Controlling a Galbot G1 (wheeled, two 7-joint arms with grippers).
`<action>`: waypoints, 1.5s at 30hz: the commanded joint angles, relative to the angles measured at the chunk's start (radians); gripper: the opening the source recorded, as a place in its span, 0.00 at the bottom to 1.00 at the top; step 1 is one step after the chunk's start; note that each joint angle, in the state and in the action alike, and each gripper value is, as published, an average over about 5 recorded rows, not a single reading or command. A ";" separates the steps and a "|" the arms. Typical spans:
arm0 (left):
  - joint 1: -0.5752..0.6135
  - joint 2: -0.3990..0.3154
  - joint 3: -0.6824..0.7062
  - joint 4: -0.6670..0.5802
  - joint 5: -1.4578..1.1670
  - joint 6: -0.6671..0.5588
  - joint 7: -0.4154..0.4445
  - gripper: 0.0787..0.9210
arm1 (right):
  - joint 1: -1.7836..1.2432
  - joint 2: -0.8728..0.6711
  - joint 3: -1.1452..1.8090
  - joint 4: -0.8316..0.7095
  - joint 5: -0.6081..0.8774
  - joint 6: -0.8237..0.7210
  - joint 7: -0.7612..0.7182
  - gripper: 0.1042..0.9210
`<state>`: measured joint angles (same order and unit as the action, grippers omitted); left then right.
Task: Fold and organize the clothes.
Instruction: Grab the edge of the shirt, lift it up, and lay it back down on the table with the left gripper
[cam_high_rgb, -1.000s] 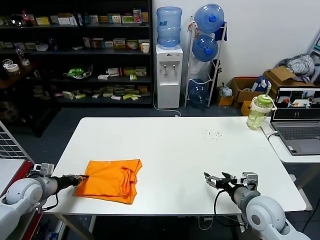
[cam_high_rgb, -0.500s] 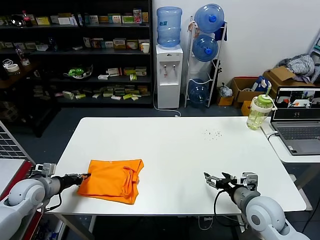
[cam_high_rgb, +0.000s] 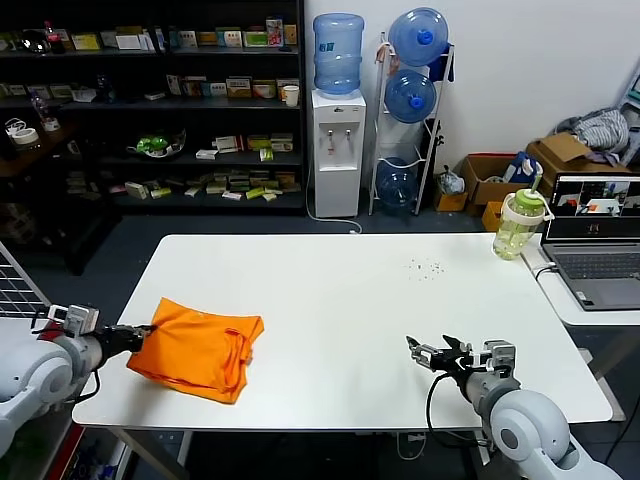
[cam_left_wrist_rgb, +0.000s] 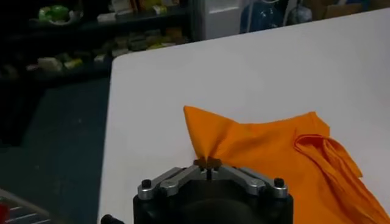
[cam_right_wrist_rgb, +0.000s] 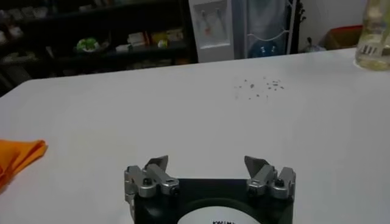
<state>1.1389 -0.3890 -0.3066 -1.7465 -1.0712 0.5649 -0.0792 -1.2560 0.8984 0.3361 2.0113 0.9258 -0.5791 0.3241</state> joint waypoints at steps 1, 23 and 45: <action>0.045 0.146 -0.110 0.073 0.020 0.005 -0.087 0.02 | 0.010 0.008 0.004 -0.005 -0.079 0.034 -0.042 0.88; -0.089 0.037 0.030 -0.262 -0.548 0.055 -0.433 0.02 | 0.032 0.053 -0.008 -0.021 -0.098 0.031 -0.031 0.88; -0.706 -0.851 0.733 0.121 -0.498 0.017 -0.695 0.02 | -0.147 0.087 0.127 0.051 -0.100 -0.006 0.027 0.88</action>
<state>0.6088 -0.9466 0.2243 -1.7499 -1.5545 0.5868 -0.6816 -1.3529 0.9782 0.4241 2.0469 0.8283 -0.5784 0.3378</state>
